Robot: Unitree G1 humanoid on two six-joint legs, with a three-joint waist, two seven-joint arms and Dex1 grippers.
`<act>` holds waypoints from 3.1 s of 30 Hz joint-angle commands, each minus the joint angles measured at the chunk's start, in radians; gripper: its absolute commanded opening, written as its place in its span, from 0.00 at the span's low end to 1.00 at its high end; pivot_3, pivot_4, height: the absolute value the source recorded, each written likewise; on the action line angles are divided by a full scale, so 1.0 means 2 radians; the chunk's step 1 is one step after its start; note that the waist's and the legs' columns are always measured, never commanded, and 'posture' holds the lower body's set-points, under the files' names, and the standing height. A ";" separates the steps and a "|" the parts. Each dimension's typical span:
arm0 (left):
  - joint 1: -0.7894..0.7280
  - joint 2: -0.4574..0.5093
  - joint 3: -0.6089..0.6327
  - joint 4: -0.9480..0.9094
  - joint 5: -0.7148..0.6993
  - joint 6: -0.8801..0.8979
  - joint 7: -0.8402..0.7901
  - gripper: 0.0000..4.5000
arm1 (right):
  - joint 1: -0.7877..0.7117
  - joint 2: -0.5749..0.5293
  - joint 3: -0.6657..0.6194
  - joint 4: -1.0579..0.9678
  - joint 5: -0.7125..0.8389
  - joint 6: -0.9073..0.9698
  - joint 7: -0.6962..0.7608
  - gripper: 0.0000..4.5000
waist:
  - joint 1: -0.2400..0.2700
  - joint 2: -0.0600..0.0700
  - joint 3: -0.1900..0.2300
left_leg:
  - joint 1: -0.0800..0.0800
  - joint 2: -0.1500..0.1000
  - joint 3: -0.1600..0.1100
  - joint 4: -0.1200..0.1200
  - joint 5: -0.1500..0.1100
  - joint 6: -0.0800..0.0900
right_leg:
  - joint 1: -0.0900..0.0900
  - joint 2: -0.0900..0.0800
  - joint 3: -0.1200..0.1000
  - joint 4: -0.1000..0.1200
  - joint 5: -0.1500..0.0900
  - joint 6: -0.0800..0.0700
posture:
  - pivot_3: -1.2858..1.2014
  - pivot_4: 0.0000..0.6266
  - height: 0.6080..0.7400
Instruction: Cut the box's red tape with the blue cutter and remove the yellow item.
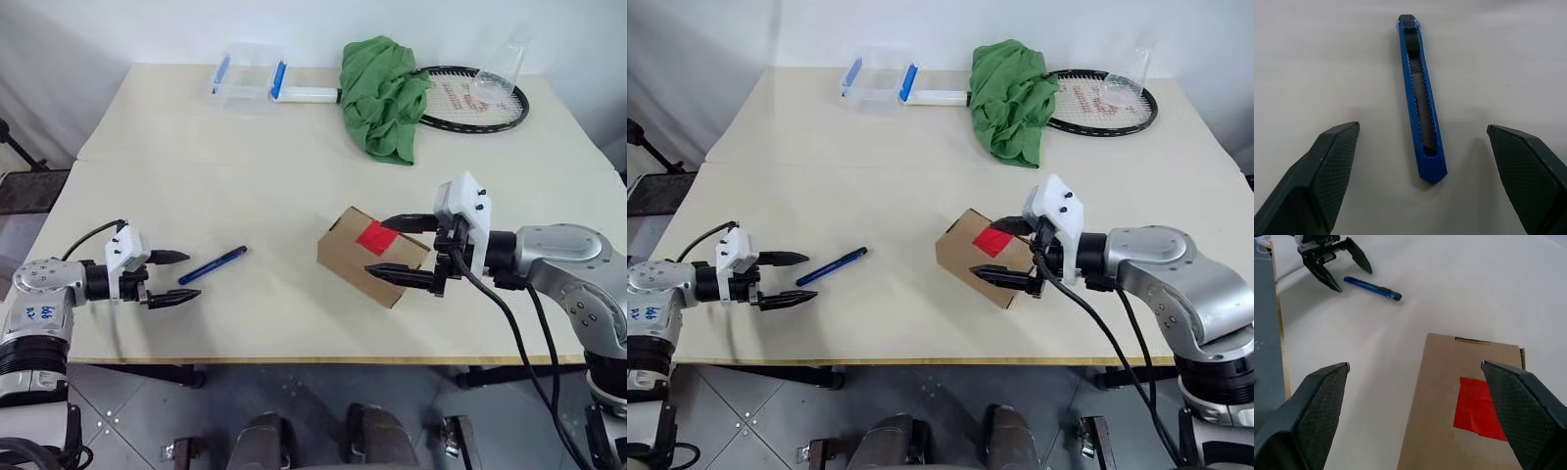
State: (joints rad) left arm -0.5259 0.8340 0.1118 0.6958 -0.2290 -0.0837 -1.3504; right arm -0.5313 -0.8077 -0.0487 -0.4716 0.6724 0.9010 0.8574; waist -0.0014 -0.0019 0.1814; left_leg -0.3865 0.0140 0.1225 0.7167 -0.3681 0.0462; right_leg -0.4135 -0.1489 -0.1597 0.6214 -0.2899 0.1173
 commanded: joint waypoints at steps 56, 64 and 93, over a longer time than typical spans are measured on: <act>0.122 0.023 -0.042 -0.212 -0.008 0.028 -0.035 0.06 | -0.078 0.052 0.080 -0.017 0.004 -0.012 0.009 1.00 | -0.001 0.001 -0.001 | 0.001 0.002 0.000 0.000 0.000 0.000 | 0.000 -0.001 0.001 0.000 0.000 0.000 | 0.52 0.24 1.00; 0.089 0.023 -0.059 -0.165 0.027 0.043 0.001 0.21 | -0.083 0.066 0.100 -0.006 -0.008 -0.023 0.014 1.00 | 0.002 0.001 -0.001 | 0.001 0.001 -0.001 0.000 0.000 0.000 | 0.001 -0.001 0.000 0.000 0.000 0.000 | 0.52 0.24 1.00; 0.099 0.033 -0.105 -0.164 0.061 0.002 0.009 1.00 | -0.077 0.057 0.085 -0.007 -0.016 -0.019 0.012 1.00 | -0.001 0.006 -0.004 | 0.002 0.002 0.000 -0.001 0.001 0.000 | 0.002 -0.001 0.001 0.000 0.000 0.000 | 0.52 0.24 1.00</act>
State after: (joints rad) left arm -0.3809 0.8942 -0.0299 0.3597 -0.1884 -0.1080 -1.3362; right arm -0.6819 -0.6821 0.1507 -0.4640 0.6357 0.8728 0.8801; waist -0.0026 0.0098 0.1741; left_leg -0.3813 0.0175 0.1228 0.7156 -0.3664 0.0471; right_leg -0.4097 -0.1510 -0.1572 0.6222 -0.2899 0.1172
